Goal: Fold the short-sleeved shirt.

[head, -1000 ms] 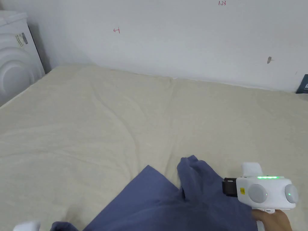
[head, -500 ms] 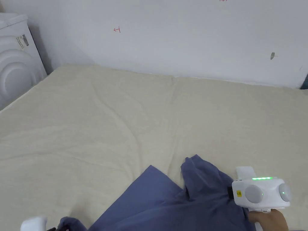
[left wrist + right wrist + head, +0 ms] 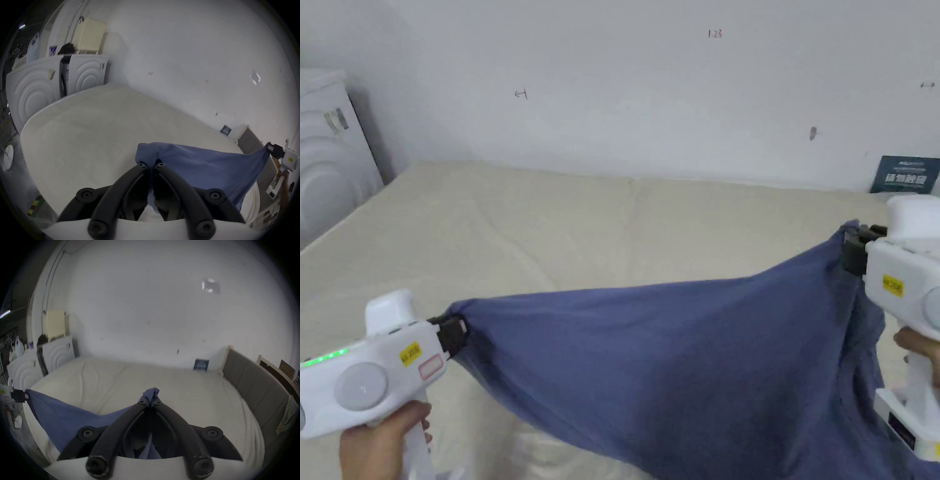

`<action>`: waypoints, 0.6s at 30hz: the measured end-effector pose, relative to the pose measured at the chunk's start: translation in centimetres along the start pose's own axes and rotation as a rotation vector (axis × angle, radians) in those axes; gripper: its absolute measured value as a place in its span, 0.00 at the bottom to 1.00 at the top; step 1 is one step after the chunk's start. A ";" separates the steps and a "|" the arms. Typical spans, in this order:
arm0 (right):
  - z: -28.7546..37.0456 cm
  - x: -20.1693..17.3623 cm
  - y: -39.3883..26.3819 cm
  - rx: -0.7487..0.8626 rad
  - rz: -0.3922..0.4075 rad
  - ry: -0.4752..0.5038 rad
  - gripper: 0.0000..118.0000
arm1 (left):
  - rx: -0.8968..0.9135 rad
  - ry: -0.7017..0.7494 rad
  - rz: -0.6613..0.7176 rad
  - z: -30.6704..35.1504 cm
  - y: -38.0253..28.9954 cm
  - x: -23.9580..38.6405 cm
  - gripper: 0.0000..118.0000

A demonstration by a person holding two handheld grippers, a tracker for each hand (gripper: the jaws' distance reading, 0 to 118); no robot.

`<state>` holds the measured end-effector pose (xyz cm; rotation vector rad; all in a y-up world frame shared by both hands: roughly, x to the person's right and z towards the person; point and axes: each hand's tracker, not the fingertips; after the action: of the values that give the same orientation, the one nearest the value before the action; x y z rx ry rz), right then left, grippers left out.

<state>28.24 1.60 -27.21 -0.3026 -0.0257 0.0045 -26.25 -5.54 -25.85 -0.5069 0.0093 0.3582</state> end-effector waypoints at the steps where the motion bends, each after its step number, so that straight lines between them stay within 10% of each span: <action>1: 0.6 0.6 1.8 0.031 -0.010 -0.004 0.00 | 0.010 -0.008 -0.008 -0.4 1.5 1.0 0.04; 18: 0.3 6.8 22.8 0.398 -0.121 -0.068 0.00 | 0.260 -0.069 -0.214 -5.3 27.7 17.0 0.04</action>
<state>34.99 23.52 -33.58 0.0976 -0.1092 -0.0996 -19.26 20.12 -45.20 -0.2347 -0.0638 0.1612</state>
